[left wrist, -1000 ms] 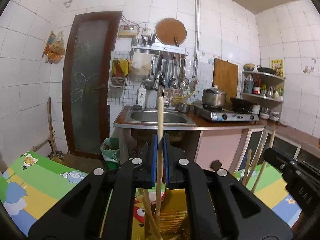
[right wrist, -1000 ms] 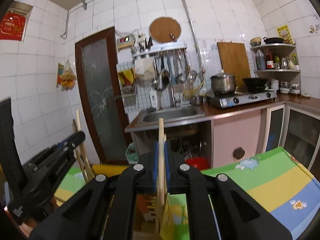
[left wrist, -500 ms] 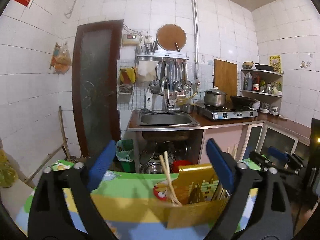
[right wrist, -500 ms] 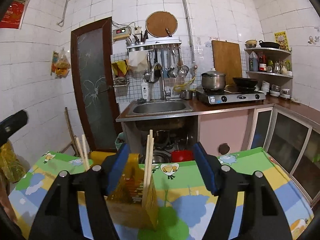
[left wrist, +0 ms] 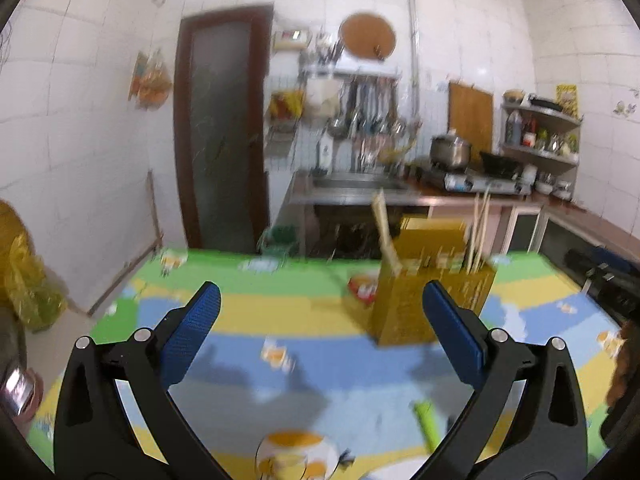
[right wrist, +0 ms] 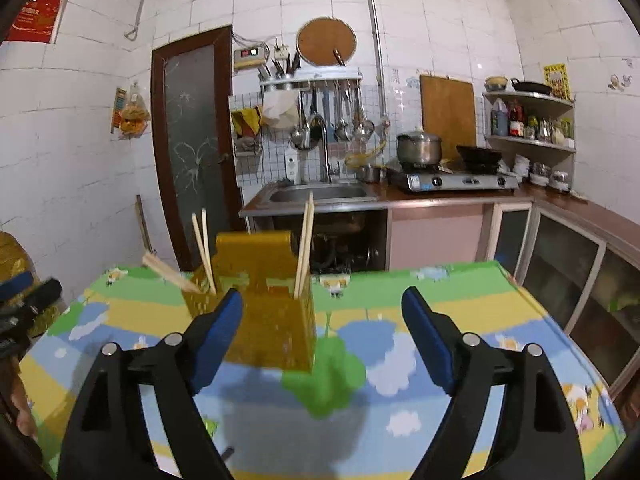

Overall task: Organize utensils
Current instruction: 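Move both tools back toward the green frog-handled utensil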

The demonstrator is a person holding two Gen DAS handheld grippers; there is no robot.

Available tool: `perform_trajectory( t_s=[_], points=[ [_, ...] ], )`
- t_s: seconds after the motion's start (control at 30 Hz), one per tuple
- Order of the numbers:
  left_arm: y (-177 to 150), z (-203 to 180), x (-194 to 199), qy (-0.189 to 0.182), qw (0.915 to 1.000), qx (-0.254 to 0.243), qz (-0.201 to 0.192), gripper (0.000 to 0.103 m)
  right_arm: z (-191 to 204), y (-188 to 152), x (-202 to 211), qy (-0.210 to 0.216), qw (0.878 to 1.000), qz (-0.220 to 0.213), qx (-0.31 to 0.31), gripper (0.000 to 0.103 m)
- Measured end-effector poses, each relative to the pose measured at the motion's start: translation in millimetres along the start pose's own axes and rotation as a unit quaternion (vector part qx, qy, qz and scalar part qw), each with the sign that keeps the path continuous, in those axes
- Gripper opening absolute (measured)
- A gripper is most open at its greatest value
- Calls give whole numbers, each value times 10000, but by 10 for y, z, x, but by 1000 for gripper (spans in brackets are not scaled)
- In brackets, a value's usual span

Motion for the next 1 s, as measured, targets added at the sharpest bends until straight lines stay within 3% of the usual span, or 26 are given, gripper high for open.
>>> perform_trajectory(
  t_s=[0.33,0.5,0.6,0.93,1.0],
  points=[
    [-926,379,-154,195,9938,44,1096,98,133,-744,139,-166,9973,721,-21,80],
    [-1270,378,-361,350,9854,-331,1636,98,256,-1060,19,-188,9930,1162,-97,80],
    [-1341,369,-409,437,9826,-547,1718,98,384,-1174,-73,-115,9905,1369,-69,80],
    [-1424,655,-634,523,9708,-34,2343,98,1070,-1354,-447,344,9786,1927,630,79],
    [-1431,687,-648,543,9698,-14,2378,98,1168,-1384,-520,427,9754,2051,680,75]
  ],
)
Point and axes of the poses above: each gripper's, at about its wrist camera, not at the fingertips, and x roughly against the way its jaws point, z to its left, y to its top, the point moved 5 cm from there along -x, roughly the way its jaws point, and after that the axes turned 5 degrees about x, right-handed, at the moved point
